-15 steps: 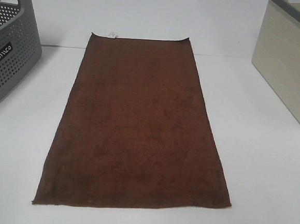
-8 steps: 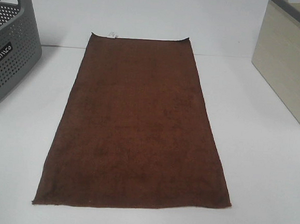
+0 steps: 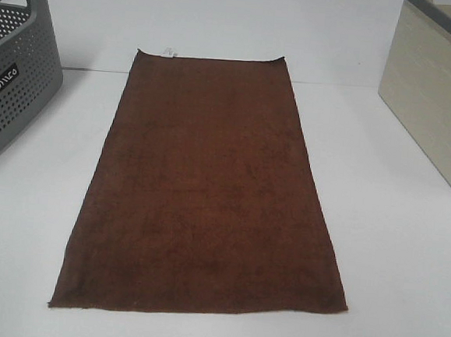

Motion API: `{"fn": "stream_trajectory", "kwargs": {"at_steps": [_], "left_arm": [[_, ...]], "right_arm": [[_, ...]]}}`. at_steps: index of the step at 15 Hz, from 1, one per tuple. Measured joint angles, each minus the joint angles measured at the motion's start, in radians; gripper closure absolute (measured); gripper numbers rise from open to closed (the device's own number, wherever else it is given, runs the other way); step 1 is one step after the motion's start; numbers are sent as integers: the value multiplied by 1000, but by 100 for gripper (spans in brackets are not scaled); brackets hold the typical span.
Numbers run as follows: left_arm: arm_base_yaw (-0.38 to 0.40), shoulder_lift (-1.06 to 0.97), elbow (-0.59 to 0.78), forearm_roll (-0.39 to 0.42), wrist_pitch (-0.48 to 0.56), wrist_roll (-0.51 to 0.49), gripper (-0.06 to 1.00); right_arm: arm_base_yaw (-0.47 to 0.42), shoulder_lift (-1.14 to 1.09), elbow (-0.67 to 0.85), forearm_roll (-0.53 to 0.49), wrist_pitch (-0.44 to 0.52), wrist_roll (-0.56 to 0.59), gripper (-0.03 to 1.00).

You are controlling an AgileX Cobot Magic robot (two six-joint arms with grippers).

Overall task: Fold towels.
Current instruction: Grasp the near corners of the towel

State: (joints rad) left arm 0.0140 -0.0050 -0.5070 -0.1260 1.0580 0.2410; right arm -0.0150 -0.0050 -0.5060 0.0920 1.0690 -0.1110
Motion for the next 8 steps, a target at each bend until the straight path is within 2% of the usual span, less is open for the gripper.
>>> {"fn": "stream_trajectory", "kwargs": {"at_steps": [8], "left_arm": [[0, 0, 0, 0, 0, 0, 26]], "right_arm": [[0, 0, 0, 0, 0, 0, 14]]}}
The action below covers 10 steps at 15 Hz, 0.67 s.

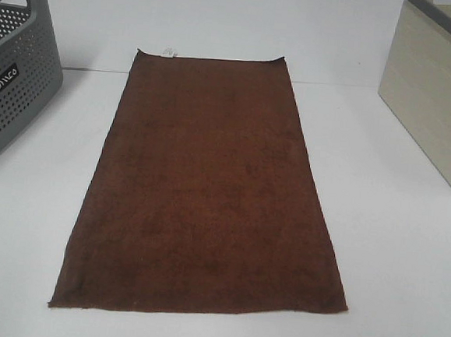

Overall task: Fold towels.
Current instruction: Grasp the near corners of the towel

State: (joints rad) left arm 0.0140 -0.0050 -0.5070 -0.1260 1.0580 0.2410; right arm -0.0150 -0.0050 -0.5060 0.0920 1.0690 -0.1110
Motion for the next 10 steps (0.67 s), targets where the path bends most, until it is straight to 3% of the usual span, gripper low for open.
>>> {"fn": "stream_trajectory", "kwargs": {"at_steps": [2, 3, 6, 8, 10], "left_arm": [[0, 0, -4, 0, -19, -14, 26], [0, 2, -8, 0, -84, -29, 26], [0, 132, 47, -25, -416, -136, 26], [0, 293, 112, -113, -526, -170, 26], [0, 460, 121, -210, -533, -173, 26]], "right_arm": [[0, 2, 0, 0, -1, 0, 14], [0, 23, -4, 0, -7, 1, 14], [0, 225, -37, 0, -81, 6, 16], [0, 400, -51, 28, -96, 24, 17], [0, 588, -53, 100, -99, 26, 18]]}}
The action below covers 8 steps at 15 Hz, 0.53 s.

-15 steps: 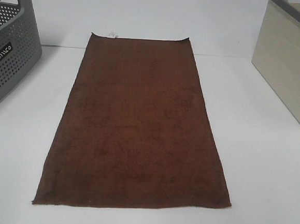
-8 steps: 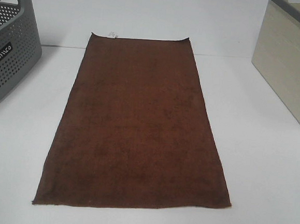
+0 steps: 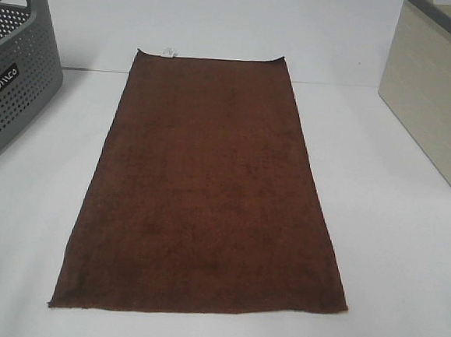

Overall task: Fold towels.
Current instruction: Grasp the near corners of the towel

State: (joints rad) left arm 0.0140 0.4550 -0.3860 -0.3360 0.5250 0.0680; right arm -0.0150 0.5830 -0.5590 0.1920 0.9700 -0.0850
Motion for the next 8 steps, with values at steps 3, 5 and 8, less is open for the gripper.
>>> {"fn": "stream_trajectory", "kwargs": {"at_steps": [3, 5, 8], "left_arm": [[0, 332, 3, -198, -2, 80, 26], [0, 625, 3, -405, -5, 297, 26], [0, 942, 2, -790, -9, 696, 26]], "right_arm": [[0, 281, 0, 138, -32, -64, 19], [0, 461, -2, 228, -100, -176, 20], [0, 701, -2, 384, -231, -340, 20]]}}
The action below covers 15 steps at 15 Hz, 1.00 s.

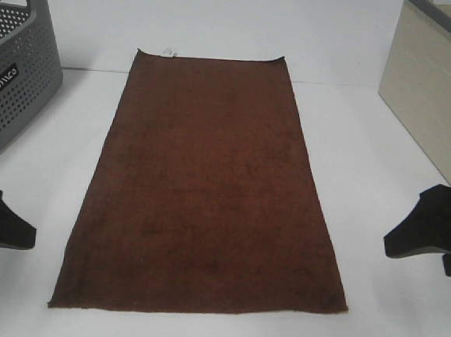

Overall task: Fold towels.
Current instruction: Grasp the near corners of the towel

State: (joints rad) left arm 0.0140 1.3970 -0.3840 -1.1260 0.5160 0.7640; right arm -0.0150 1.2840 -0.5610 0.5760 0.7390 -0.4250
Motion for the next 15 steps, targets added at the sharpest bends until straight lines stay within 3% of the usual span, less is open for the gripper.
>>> {"fn": "stream_trajectory", "kwargs": {"at_steps": [3, 6, 8, 11, 14, 15], "left_arm": [[0, 255, -4, -372, 7, 389, 26], [0, 454, -63, -576, 125, 627, 26], [0, 552, -119, -610, 239, 657, 27], [0, 627, -148, -619, 325, 672, 28], [0, 643, -151, -618, 331, 684, 36], [0, 643, -151, -618, 331, 684, 36]], "right_arm": [[0, 211, 0, 150, -97, -184, 20], [0, 369, -2, 271, -175, -332, 20], [-2, 466, -4, 380, -177, -428, 21], [13, 542, -18, 582, -125, -599, 23], [138, 596, -78, 628, -137, -620, 34], [138, 596, -78, 628, -137, -620, 34]]}}
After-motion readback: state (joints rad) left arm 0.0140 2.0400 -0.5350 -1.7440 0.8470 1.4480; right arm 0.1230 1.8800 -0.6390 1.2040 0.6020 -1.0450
